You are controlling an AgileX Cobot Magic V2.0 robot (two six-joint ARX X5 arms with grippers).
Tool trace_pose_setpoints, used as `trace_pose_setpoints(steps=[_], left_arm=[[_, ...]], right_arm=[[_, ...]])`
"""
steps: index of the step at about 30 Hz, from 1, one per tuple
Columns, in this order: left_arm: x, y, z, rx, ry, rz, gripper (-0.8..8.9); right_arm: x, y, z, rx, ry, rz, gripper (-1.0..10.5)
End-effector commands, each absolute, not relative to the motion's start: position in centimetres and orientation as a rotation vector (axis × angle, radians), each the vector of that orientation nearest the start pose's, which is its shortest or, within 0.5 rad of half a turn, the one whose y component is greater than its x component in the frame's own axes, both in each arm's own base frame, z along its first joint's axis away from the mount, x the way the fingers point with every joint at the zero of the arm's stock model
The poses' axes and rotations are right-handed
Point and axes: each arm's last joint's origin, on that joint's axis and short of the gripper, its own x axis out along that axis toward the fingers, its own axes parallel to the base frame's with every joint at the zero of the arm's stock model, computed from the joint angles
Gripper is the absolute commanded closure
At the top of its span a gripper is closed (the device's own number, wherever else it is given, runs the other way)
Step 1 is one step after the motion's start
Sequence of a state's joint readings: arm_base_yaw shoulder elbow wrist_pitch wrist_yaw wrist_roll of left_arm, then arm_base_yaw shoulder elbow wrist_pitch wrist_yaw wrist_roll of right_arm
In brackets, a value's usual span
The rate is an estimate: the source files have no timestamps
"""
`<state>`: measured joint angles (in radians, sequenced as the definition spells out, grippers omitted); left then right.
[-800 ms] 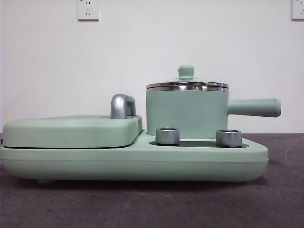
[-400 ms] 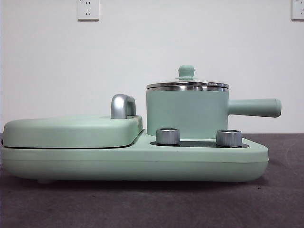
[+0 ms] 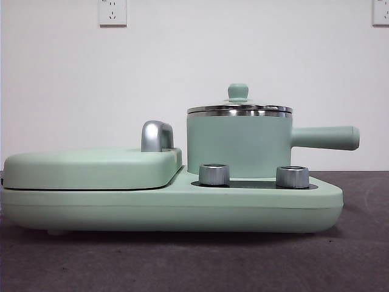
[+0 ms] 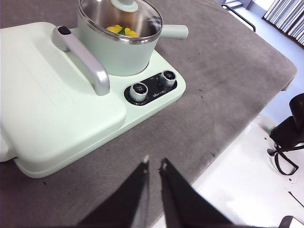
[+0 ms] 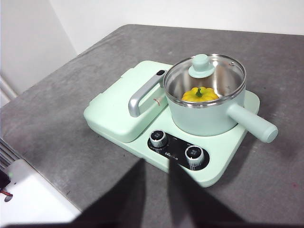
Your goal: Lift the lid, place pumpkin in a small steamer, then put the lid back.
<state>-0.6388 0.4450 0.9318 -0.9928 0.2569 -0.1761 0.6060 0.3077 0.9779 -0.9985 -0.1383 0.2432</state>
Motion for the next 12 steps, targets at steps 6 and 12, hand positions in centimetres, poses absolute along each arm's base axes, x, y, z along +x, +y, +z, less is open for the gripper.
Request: trace_pose_setpoints(steps=[6,12], left_arm=[[3.9,-3.85,34.25,-0.064,0.567,-0.836,7.98],[3.93,-3.87,34.27,-0.066,0.56,-0.837,7.98]], right_arm=[[0.98,1.15,35.66,0.169,0.383,0.696,9.3],[0.98,1.15,35.68,0.169,0.382,0.696,9.3]])
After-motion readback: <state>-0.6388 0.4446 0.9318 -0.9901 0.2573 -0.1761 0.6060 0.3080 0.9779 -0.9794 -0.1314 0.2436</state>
